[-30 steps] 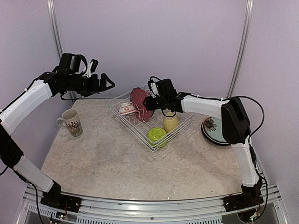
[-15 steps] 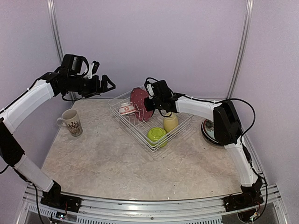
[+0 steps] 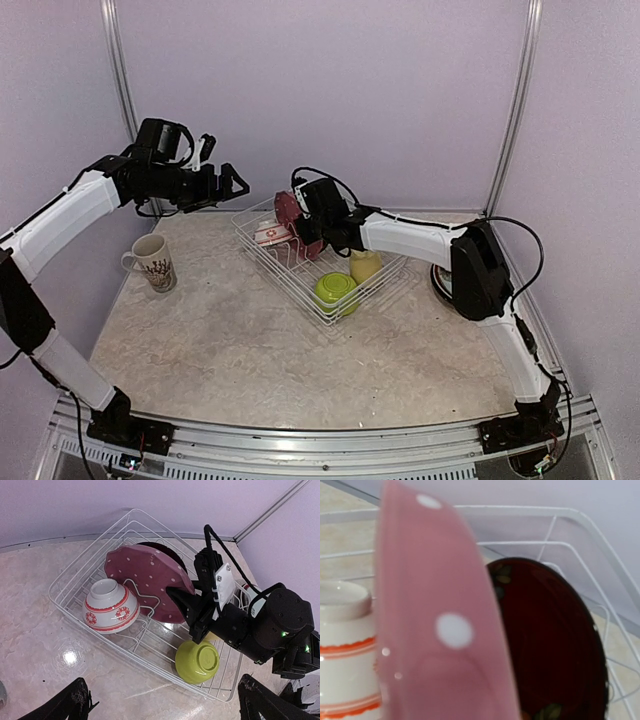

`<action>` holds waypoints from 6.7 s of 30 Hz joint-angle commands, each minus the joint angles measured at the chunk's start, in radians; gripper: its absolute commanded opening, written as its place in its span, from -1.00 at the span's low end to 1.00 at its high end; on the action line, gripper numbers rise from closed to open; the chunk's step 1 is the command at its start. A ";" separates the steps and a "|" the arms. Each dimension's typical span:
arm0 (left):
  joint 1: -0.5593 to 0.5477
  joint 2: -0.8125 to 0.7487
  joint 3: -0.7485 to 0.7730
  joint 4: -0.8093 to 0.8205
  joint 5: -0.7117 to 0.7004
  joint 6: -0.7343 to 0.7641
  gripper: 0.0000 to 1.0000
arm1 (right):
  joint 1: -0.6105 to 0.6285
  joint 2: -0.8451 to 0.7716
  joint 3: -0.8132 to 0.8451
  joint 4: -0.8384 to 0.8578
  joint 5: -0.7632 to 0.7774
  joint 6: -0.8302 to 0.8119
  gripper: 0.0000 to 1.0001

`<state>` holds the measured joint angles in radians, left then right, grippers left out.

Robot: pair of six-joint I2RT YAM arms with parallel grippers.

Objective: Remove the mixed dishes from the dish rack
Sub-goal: Grab the plate from the dish rack, then place the plate with another plate, then adjust the plate on the plate, then grab the plate from the dish rack.

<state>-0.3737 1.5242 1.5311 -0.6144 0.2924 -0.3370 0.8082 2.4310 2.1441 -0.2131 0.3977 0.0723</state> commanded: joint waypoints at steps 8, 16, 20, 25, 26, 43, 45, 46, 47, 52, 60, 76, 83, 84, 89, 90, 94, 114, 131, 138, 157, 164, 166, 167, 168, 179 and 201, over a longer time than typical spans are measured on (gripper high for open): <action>0.004 0.015 0.029 -0.008 -0.002 -0.006 0.98 | 0.050 -0.151 0.026 -0.016 0.231 -0.132 -1.00; 0.008 0.016 0.029 -0.010 -0.009 -0.002 0.98 | 0.111 -0.221 0.002 0.073 0.372 -0.226 -1.00; 0.010 0.016 0.030 -0.010 -0.012 -0.001 0.98 | 0.134 -0.260 -0.041 0.130 0.444 -0.271 -1.00; 0.010 0.009 0.028 -0.010 -0.022 0.000 0.98 | 0.137 -0.333 -0.119 0.171 0.454 -0.254 -1.00; 0.011 0.007 0.027 -0.009 -0.023 0.001 0.98 | 0.136 -0.352 -0.139 0.178 0.446 -0.243 -1.00; 0.006 0.019 0.035 -0.016 -0.015 0.000 0.98 | -0.319 -0.950 -0.936 0.581 -0.523 0.696 -1.00; 0.005 0.018 0.034 -0.018 -0.014 0.000 0.98 | -0.400 -1.030 -1.063 0.675 -0.574 0.775 -1.00; 0.004 0.018 0.034 -0.018 -0.014 -0.002 0.98 | -0.440 -1.064 -1.116 0.700 -0.590 0.803 -1.00; 0.003 0.019 0.034 -0.018 -0.012 -0.002 0.98 | -0.477 -1.095 -1.167 0.715 -0.603 0.824 -1.00; 0.002 0.024 0.037 -0.019 -0.005 -0.004 0.98 | -0.715 -1.260 -1.401 0.731 -0.642 0.922 -1.00; 0.000 0.037 0.046 -0.025 0.016 -0.015 0.98 | -1.030 -1.406 -1.607 0.649 -0.777 0.996 -1.00; 0.001 0.057 0.053 -0.034 0.031 -0.022 0.98 | -1.089 -1.146 -1.632 0.715 -0.948 1.024 -1.00; 0.001 0.056 0.056 -0.038 0.029 -0.022 0.98 | -1.089 -1.079 -1.639 0.730 -0.963 1.014 -1.00; 0.001 0.056 0.054 -0.038 0.028 -0.022 0.98 | -1.089 -1.073 -1.638 0.721 -0.960 1.004 -1.00; 0.000 0.056 0.057 -0.038 0.030 -0.022 0.98 | -1.089 -1.051 -1.626 0.667 -0.949 0.953 -0.99; 0.001 0.057 0.057 -0.038 0.032 -0.022 0.98 | -1.089 -1.044 -1.625 0.664 -0.952 0.949 -0.96; -0.001 0.058 0.057 -0.039 0.033 -0.022 0.98 | -1.089 -1.028 -1.627 0.656 -0.965 0.931 -0.85; -0.001 0.066 0.063 -0.044 0.045 -0.029 0.98 | -1.085 -1.117 -1.465 0.094 -0.710 0.463 0.14; -0.020 0.063 0.063 -0.050 0.026 -0.021 0.98 | -1.051 -1.027 -1.396 0.039 -0.613 0.295 0.62; -0.025 0.059 0.069 -0.056 0.012 -0.014 0.98 | -0.976 -0.987 -1.381 0.082 -0.611 0.316 0.47; -0.024 0.054 0.075 -0.062 0.027 -0.019 0.98 | -0.762 -1.141 -1.240 -0.090 -0.205 0.218 0.90; -0.026 0.062 0.075 -0.064 0.019 -0.017 0.98 | -0.508 -1.034 -1.083 0.025 -0.186 0.178 1.00; -0.027 0.065 0.075 -0.065 0.015 -0.014 0.98 | -0.455 -0.973 -1.022 0.056 -0.186 0.179 1.00; -0.027 0.067 0.075 -0.066 0.013 -0.014 0.98 | -0.427 -0.943 -0.990 0.074 -0.188 0.179 0.99; -0.025 0.068 0.076 -0.067 0.012 -0.014 0.98 | -0.401 -0.906 -0.956 0.088 -0.192 0.179 1.00; -0.027 0.058 0.079 -0.068 0.018 -0.015 0.98 | -0.226 -0.464 -0.506 0.102 -0.280 0.220 0.98; -0.006 0.034 0.080 -0.062 0.054 -0.029 0.98 | -0.167 0.066 0.077 0.030 -0.396 0.265 -0.21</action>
<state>-0.3916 1.5776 1.5894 -0.6739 0.3214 -0.3622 0.6331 2.4557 2.1590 -0.1478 0.0177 0.3233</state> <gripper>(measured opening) 0.990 0.459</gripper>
